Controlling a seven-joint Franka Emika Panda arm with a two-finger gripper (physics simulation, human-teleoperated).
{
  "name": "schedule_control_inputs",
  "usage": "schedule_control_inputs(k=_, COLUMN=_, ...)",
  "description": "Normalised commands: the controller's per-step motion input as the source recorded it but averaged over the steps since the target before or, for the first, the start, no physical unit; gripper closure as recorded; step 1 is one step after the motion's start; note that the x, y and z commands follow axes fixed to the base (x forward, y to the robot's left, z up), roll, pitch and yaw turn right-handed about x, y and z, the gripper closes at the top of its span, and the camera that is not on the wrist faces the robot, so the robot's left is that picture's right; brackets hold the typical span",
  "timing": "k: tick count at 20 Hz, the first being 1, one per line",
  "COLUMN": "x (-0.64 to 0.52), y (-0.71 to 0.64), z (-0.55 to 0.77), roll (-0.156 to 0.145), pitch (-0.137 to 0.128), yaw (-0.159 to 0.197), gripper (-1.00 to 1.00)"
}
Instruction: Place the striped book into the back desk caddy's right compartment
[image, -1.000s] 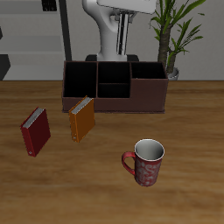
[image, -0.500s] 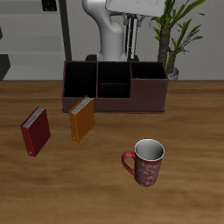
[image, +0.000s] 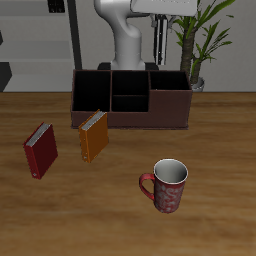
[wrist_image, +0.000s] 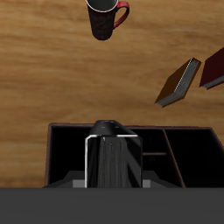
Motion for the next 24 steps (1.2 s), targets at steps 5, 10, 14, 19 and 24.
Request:
schedule_control_inputs(k=5, x=-0.02, y=0.12, z=-0.04, roll=0.024, pitch=0.004, yaw=-0.014, gripper=1.00)
schedule_control_inputs(k=10, x=0.03, y=0.05, z=-0.05, roll=0.001, pitch=0.010, yaw=-0.024, gripper=1.00)
schedule_control_inputs(k=14, x=0.00, y=0.01, z=-0.12, roll=0.012, pitch=0.021, yaw=-0.024, gripper=1.00)
schedule_control_inputs(k=19, x=-0.02, y=0.10, z=-0.05, roll=0.031, pitch=0.006, yaw=-0.030, gripper=1.00)
schedule_control_inputs(k=24, x=0.02, y=0.04, z=-0.11, roll=0.010, pitch=0.009, yaw=0.007, gripper=1.00)
